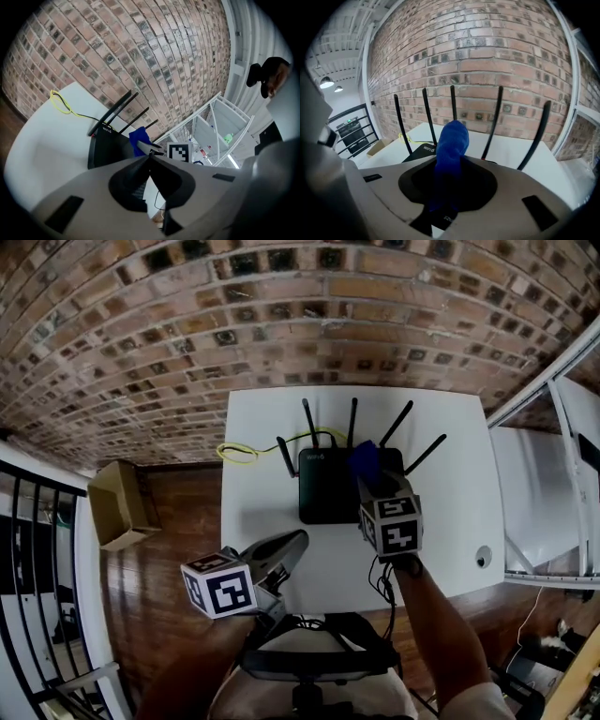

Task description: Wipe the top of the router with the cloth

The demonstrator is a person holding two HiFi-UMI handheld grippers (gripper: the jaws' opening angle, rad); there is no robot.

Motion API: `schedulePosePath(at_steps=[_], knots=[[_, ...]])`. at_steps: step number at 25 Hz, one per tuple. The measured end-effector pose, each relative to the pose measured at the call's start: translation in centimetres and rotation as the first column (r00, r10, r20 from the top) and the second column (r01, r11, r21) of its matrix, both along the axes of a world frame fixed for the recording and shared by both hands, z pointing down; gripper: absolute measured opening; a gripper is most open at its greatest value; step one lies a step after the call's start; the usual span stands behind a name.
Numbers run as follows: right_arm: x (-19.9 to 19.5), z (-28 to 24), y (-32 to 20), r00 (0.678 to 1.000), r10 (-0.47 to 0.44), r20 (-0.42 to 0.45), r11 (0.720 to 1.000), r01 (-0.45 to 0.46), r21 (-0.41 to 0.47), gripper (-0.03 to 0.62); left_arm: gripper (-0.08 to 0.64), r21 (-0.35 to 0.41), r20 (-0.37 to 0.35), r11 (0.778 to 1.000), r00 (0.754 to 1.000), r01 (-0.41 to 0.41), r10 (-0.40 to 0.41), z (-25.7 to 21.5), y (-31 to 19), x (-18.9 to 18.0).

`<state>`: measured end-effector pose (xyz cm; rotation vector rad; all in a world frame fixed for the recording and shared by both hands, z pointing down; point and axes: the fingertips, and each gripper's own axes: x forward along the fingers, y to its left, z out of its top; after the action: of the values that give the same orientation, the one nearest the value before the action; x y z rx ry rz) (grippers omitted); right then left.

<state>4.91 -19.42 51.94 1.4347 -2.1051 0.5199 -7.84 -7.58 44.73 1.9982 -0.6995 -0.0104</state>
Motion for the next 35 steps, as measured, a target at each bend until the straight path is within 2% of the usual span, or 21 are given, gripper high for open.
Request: schedulePosePath(at_steps=[5, 10, 16, 20, 23, 35], knots=[[-5.6, 2.1, -2.6, 0.999, -0.030, 0.027, 0.996, 0.032, -0.080, 0.114, 0.018, -0.016, -0.015, 1.000, 1.000, 0.007, -0.007, 0.5, -0.5, -2.5], [-10.2, 2.9, -4.2, 0.995, -0.063, 0.074, 0.991, 0.071, -0.113, 0.114, 0.018, -0.031, -0.017, 0.999, 0.999, 0.029, -0.029, 0.6, -0.9, -4.8], [-12.7, 5.6, -4.8, 0.993, -0.105, 0.060, 0.977, 0.114, -0.179, 0.114, 0.018, -0.035, -0.016, 0.998, 0.998, 0.061, -0.061, 0.6, -1.1, -6.4], [-12.5, 5.8, -5.2, 0.991, -0.117, 0.060, 0.975, 0.126, -0.181, 0.114, 0.018, -0.039, -0.023, 0.997, 0.998, 0.065, -0.065, 1.0, -1.3, -6.3], [-11.3, 5.9, -5.2, 0.994, -0.091, 0.056, 0.976, 0.101, -0.194, 0.114, 0.018, -0.039, -0.029, 0.997, 0.998, 0.060, -0.061, 0.9, -1.4, -5.6], [-3.2, 6.2, -5.1, 0.994, 0.099, 0.041, 0.972, -0.088, -0.216, 0.114, 0.018, -0.042, -0.030, 0.999, 0.999, 0.010, -0.011, 0.9, -0.9, -2.9]])
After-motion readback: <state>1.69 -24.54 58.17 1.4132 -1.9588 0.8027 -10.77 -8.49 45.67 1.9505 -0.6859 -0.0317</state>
